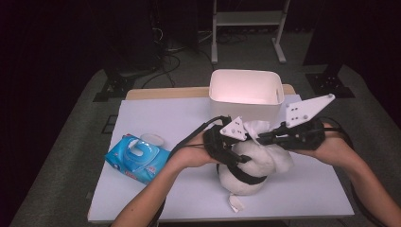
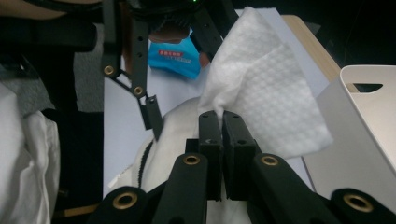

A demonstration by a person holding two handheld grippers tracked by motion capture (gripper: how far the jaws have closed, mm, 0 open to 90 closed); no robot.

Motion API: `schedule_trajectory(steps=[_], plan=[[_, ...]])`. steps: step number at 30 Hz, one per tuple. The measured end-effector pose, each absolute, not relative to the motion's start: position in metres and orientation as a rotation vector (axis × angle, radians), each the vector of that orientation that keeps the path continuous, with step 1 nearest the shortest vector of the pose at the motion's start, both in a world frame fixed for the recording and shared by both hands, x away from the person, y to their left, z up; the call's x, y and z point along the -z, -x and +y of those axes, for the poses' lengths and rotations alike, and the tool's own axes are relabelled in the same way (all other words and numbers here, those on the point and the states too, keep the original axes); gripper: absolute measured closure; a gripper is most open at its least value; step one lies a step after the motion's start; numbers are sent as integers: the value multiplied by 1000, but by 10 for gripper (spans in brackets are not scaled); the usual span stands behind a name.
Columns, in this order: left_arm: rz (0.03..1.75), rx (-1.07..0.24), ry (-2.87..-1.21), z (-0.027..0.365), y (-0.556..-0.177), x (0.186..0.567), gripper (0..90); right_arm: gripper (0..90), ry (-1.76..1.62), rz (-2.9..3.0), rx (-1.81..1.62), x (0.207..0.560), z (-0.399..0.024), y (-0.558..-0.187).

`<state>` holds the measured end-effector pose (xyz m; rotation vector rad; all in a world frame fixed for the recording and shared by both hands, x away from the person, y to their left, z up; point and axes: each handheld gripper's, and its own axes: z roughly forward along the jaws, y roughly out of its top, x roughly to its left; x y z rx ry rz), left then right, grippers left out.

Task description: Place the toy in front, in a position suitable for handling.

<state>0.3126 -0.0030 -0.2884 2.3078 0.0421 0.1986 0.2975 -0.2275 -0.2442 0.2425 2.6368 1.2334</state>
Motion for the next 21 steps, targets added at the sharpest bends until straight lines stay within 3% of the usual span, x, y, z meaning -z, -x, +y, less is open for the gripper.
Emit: schedule_trajectory(steps=[8, 14, 21], plan=[[67, -146, -2265, 2, -317, 296, 433, 870, -326, 2650, -1189, 252, -244, -304], [63, -116, -2257, -1, -319, 300, 312, 870, -359, 2665, -1195, 261, -254, -301], [94, -66, -2273, 5, -324, 316, 229, 869, -418, 2657, -1206, 269, -273, -297]])
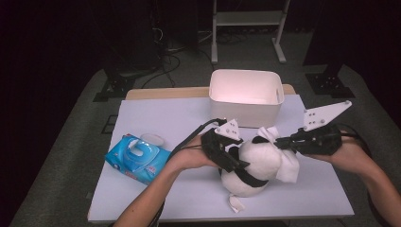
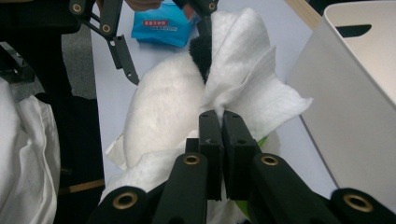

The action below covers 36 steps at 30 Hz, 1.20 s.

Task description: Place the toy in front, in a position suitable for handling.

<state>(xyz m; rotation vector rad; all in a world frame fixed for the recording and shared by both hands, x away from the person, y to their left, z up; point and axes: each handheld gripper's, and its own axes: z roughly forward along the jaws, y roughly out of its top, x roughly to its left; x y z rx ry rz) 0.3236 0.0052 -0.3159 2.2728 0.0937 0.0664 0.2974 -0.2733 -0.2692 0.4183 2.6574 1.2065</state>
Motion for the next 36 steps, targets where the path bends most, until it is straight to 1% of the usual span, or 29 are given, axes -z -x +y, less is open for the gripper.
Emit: schedule_trajectory(steps=[4, 5, 7, 8, 10, 15, 19, 23, 25, 29, 34, 36], plan=[[65, -23, -2259, -2, -324, 337, 209, 870, -443, 2652, -1232, 274, -281, -295], [60, -37, -2243, -5, -323, 340, 240, 869, -445, 2652, -1241, 275, -281, -295], [53, -61, -2223, -6, -324, 339, 370, 869, -437, 2651, -1220, 276, -279, -294], [67, -60, -2211, -6, -324, 337, 421, 869, -442, 2645, -1223, 276, -280, -294], [66, -68, -2199, -4, -326, 333, 465, 869, -449, 2624, -1262, 274, -283, -295], [53, -124, -2224, 3, -324, 313, 476, 869, -434, 2576, -1327, 268, -283, -295], [59, -124, -2237, 16, -322, 303, 482, 869, -448, 2593, -1327, 279, -283, -295], [63, -113, -2335, 8, -320, 321, 465, 870, -458, 2638, -1326, 300, -277, -298], [50, -102, -2330, 1, -318, 325, 459, 869, -436, 2633, -1399, 302, -271, -297], [7, -116, -2373, -13, -316, 328, 448, 869, -380, 2653, -1339, 301, -256, -295], [15, -136, -2381, -14, -316, 331, 391, 869, -423, 2688, -1270, 315, -259, -300], [27, -159, -2384, -12, -315, 329, 336, 869, -464, 2694, -1261, 325, -266, -300]])
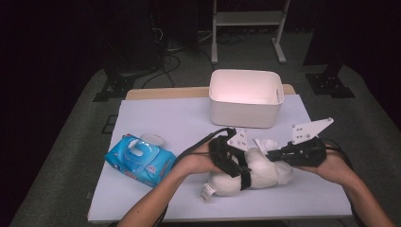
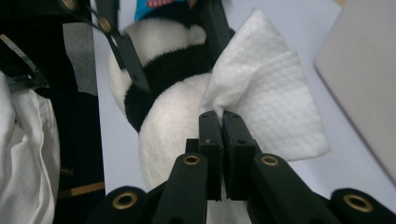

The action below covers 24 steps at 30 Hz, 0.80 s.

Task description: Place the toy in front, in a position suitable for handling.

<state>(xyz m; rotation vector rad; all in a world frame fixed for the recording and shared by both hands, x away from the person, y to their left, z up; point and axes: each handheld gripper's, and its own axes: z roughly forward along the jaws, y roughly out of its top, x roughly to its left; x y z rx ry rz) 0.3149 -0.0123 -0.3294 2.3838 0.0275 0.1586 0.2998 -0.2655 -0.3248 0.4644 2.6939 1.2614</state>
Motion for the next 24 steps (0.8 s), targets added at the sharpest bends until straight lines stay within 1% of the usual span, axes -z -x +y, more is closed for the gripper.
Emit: schedule_trajectory(steps=[2, 5, 8, 10, 14, 16, 17, 20, 24], plan=[[37, -184, -2391, -11, -311, 328, 271, 869, -509, 2694, -1269, 334, -273, -299], [35, -205, -2406, -7, -307, 326, 218, 869, -549, 2687, -1301, 344, -284, -296], [39, -212, -2390, -1, -305, 324, 218, 869, -563, 2679, -1328, 347, -288, -294], [61, -231, -2399, 4, -303, 323, 197, 869, -565, 2679, -1326, 349, -288, -295], [87, -199, -2386, 17, -304, 325, 210, 869, -589, 2673, -1341, 352, -292, -297], [84, -176, -2382, 20, -304, 328, 243, 869, -588, 2673, -1346, 352, -292, -297], [77, -172, -2383, 21, -304, 330, 276, 869, -589, 2675, -1350, 351, -291, -297], [71, -164, -2381, 22, -307, 332, 319, 869, -563, 2681, -1329, 348, -285, -296], [55, -155, -2383, 18, -309, 332, 344, 868, -513, 2697, -1316, 341, -272, -298]])
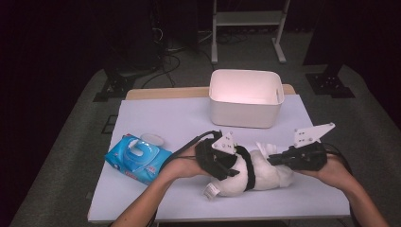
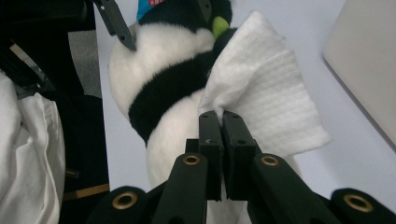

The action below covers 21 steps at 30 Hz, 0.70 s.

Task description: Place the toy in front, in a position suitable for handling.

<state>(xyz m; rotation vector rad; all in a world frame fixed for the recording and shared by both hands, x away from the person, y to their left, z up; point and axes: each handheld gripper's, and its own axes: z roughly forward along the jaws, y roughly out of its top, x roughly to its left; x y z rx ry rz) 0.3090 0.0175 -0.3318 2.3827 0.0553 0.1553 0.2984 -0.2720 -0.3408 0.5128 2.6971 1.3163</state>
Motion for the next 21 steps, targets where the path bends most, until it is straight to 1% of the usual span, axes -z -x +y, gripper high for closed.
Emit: schedule_trajectory(steps=[5, 10, 12, 18, 19, 21], plan=[[64, -156, -2387, 20, -310, 329, 332, 870, -462, 2729, -1247, 337, -255, -309], [92, -149, -2342, 32, -307, 328, 321, 871, -519, 2731, -1276, 343, -266, -312], [93, -156, -2346, 36, -305, 325, 321, 871, -529, 2725, -1287, 345, -270, -311], [126, -167, -2366, 50, -300, 322, 279, 871, -548, 2710, -1284, 347, -276, -308], [140, -154, -2363, 54, -299, 324, 276, 871, -555, 2705, -1280, 347, -277, -308], [150, -52, -2337, 58, -299, 331, 276, 870, -580, 2692, -1293, 349, -283, -308]])
